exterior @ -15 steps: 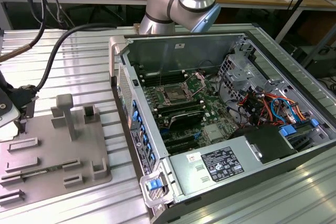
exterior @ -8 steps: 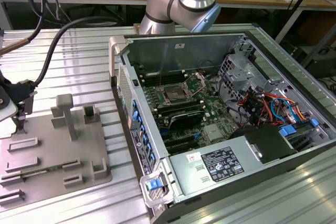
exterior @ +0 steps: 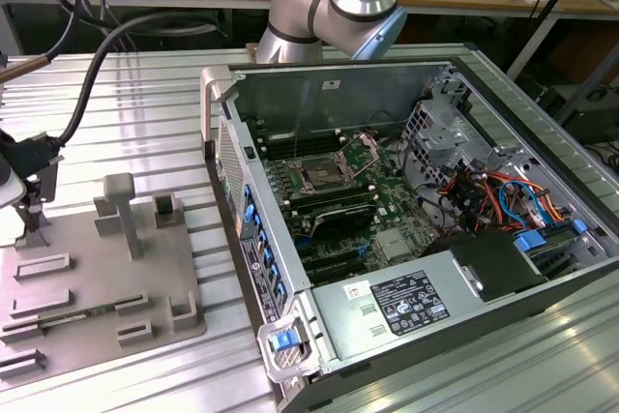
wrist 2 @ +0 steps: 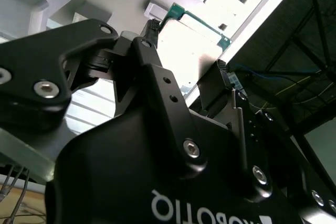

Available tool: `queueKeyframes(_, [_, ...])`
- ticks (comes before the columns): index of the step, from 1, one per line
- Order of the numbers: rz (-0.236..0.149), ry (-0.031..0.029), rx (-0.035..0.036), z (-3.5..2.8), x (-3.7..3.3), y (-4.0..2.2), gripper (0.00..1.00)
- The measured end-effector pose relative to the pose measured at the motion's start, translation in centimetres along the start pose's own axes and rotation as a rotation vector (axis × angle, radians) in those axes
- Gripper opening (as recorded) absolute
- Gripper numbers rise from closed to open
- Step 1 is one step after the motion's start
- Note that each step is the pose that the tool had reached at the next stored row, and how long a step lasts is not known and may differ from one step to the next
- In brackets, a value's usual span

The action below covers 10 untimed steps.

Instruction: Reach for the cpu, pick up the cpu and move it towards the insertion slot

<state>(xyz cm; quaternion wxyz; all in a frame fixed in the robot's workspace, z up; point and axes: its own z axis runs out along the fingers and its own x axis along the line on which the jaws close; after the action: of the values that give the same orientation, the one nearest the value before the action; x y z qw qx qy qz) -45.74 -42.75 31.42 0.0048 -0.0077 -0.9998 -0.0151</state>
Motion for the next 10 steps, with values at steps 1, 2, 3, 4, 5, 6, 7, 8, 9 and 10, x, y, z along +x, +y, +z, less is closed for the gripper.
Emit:
queueKeyframes(1, [0.000,0.0005,-0.0004,-0.12,-0.01,0.00,0.55])
queueKeyframes(2, [0.000,0.0010,-0.0016,-0.27,-0.01,0.00,0.55])
queueKeyframes(3, [0.000,0.0013,-0.0021,-0.37,-0.01,0.00,0.55])
queueKeyframes(4, [0.000,0.0017,-0.0024,-0.48,-0.02,0.01,0.55])
queueKeyframes(5, [0.000,0.0023,-0.0031,-0.62,-0.03,0.01,0.55])
queueKeyframes(6, [0.000,0.0028,-0.0033,-0.72,-0.04,0.01,0.55])
queueKeyframes(7, [0.000,0.0041,-0.0039,-0.94,-0.06,0.02,0.55])
queueKeyframes(8, [0.000,0.0051,-0.0064,-1.04,-0.09,-0.01,0.55])
queueKeyframes(9, [0.000,0.0059,-0.0089,-1.12,-0.09,-0.03,0.55])
queueKeyframes(10, [0.000,0.0070,-0.0111,-1.22,-0.09,-0.03,0.55])
